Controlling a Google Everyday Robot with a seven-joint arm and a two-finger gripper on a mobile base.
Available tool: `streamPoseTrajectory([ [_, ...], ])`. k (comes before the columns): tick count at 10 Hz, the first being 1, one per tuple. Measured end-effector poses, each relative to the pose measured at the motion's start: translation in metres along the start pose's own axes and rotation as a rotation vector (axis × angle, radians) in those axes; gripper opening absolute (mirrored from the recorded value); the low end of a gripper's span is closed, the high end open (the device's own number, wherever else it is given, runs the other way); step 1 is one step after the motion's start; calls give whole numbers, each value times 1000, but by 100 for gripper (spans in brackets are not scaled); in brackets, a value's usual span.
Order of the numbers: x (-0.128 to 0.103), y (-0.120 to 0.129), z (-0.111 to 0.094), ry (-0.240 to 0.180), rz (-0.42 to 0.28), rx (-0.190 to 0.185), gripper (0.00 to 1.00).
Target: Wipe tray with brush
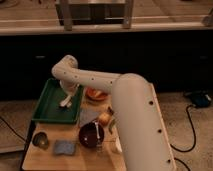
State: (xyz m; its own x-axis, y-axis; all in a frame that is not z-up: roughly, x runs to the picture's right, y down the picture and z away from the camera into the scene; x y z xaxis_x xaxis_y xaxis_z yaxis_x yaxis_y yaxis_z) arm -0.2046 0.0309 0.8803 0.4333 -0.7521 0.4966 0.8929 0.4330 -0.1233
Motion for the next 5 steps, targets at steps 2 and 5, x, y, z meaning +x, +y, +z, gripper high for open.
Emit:
streamPoseTrajectory([
  [2,-2,-2,0,-3,-3,1,2],
  [5,-2,-1,0,-2,-1,1,2],
])
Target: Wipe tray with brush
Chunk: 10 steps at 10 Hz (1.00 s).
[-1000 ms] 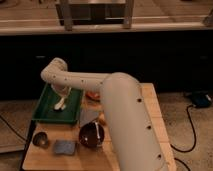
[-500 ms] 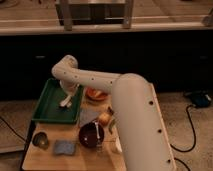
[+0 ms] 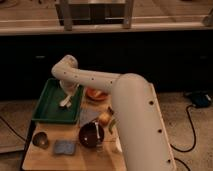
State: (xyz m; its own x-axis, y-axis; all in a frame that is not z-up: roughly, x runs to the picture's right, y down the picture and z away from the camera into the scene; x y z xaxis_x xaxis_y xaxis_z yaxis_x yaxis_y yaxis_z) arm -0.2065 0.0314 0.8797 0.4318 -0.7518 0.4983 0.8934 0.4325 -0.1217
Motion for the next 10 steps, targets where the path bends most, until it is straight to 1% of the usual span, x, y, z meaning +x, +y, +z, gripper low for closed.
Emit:
streamPoseTrajectory([
  [10,-1,0,1,-1,-1,-1,2],
])
